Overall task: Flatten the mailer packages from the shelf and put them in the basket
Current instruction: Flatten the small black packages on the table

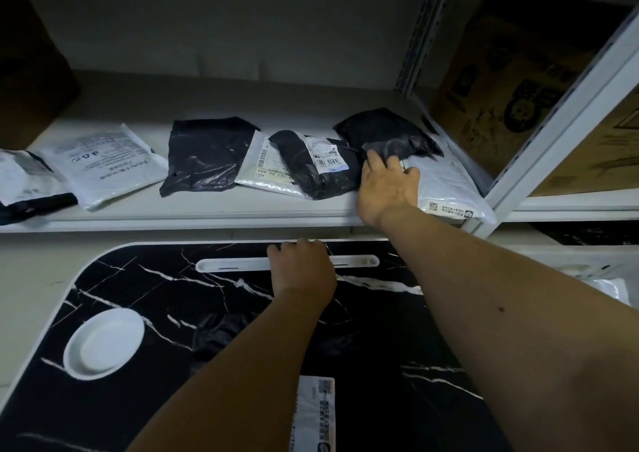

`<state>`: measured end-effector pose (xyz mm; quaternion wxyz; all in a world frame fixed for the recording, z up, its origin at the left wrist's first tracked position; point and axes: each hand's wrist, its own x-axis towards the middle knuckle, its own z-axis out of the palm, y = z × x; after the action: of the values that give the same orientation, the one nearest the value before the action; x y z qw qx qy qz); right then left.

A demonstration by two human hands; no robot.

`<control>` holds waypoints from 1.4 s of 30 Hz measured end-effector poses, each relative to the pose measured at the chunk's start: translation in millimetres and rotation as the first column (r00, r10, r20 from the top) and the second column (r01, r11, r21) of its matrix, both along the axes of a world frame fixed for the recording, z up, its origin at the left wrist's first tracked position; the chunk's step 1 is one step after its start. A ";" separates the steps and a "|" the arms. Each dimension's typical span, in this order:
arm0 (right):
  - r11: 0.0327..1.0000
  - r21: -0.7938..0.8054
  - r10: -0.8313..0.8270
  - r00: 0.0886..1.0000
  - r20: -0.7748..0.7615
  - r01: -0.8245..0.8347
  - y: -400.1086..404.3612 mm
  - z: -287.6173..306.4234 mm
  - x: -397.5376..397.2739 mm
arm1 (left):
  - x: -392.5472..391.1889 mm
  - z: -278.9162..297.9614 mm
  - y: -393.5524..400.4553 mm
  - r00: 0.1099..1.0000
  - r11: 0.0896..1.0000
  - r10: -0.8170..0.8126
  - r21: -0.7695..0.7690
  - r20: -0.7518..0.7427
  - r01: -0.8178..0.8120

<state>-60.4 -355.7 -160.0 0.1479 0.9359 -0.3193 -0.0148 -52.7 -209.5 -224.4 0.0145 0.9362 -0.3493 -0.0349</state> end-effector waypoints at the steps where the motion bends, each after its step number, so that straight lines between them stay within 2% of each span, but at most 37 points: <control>1: 1.000 0.006 -0.007 0.999 0.044 0.007 -0.3 -0.4 -1.0 | -0.1 1.0 0.9 1.000 1.000 -0.002 0.007 -0.007 0.002; 6: 0.988 0.154 -0.073 0.955 0.287 0.029 -1.7 15.4 -14.0 | -5.6 9.5 7.4 0.988 0.997 0.011 0.076 -0.153 0.001; 11: 0.987 0.152 -0.024 0.892 0.452 -0.051 12.0 56.2 -38.7 | -29.1 30.6 25.1 0.976 0.998 0.003 0.055 -0.216 0.009; 20: 0.981 0.116 0.065 0.830 0.554 -0.155 66.7 122.4 -103.5 | -75.8 101.4 56.5 0.977 0.993 -0.067 -0.107 -0.201 0.047; 25: 0.953 0.175 0.110 0.818 0.564 -0.248 112.5 138.5 -138.1 | -103.1 121.4 87.5 0.977 0.995 -0.027 -0.102 -0.211 0.005; 30: 0.888 0.296 0.102 0.777 0.621 -0.353 167.9 130.1 -155.7 | -117.6 126.8 131.0 0.968 0.993 0.064 -0.080 -0.243 -0.086; 36: 0.809 0.377 0.076 0.716 0.694 -0.451 228.5 91.6 -188.3 | -116.3 119.1 193.2 0.956 0.970 0.219 -0.058 -0.194 -0.234; 39: 0.797 0.431 0.010 0.723 0.691 -0.423 242.8 50.5 -223.1 | -120.4 107.8 215.2 0.947 0.969 0.243 0.015 -0.213 -0.245; 42: 0.849 0.444 -0.103 0.734 0.671 -0.287 241.5 10.1 -257.0 | -132.0 94.4 223.7 0.949 0.980 0.195 0.095 -0.247 -0.177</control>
<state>-317.4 -114.2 -149.9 -0.2357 0.8957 -0.2856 0.2461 -184.7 14.2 -130.0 0.0290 0.9526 -0.2531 -0.1661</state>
